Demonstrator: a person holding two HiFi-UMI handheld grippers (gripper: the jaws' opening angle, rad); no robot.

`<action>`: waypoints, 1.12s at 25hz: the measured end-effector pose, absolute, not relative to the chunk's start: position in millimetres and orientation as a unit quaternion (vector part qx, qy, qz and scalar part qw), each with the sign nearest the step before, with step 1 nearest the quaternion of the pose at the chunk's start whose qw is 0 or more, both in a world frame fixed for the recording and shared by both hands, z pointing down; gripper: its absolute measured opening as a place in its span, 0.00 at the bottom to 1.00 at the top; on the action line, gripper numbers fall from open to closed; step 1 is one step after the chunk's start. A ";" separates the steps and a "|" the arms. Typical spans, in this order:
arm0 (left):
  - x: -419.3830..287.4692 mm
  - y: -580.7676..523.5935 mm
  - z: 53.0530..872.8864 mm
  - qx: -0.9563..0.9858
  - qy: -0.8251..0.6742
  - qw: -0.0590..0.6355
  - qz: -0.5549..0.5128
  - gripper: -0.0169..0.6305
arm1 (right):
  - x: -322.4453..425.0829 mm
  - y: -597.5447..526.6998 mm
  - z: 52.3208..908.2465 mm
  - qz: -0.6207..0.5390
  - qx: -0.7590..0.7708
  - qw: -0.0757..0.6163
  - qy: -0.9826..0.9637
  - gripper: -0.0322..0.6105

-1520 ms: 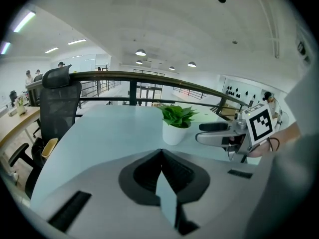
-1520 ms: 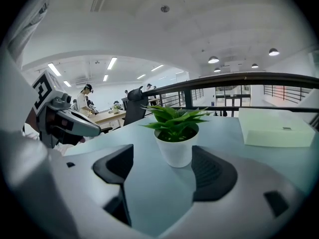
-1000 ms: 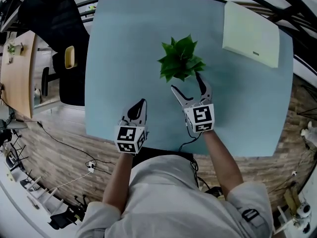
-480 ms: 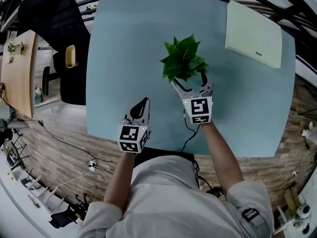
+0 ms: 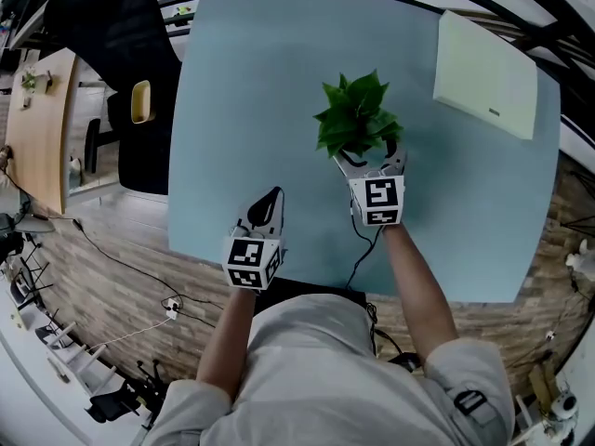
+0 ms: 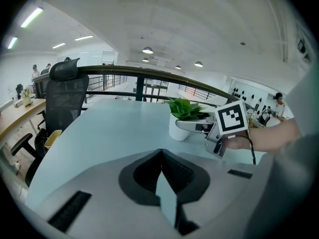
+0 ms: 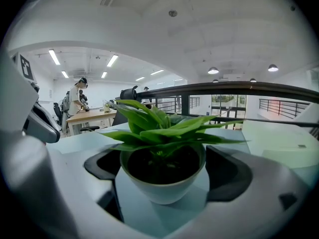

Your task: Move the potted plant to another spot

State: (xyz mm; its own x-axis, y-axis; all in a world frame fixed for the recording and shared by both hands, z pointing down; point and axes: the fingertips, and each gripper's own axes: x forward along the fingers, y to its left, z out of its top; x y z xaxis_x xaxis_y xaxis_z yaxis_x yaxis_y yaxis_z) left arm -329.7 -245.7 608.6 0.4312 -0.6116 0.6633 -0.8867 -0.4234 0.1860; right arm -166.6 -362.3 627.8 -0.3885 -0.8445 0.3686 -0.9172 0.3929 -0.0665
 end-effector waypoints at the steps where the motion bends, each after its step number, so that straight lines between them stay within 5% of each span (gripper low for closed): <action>1: -329.5 -245.2 608.6 0.803 -0.467 0.266 0.258 0.05 | -166.7 -363.1 628.7 0.131 0.535 0.139 -0.823 0.85; 28: -349.7 -251.0 586.9 0.813 -0.471 0.261 0.224 0.05 | -196.4 -350.7 584.3 0.102 0.526 0.147 -0.832 0.85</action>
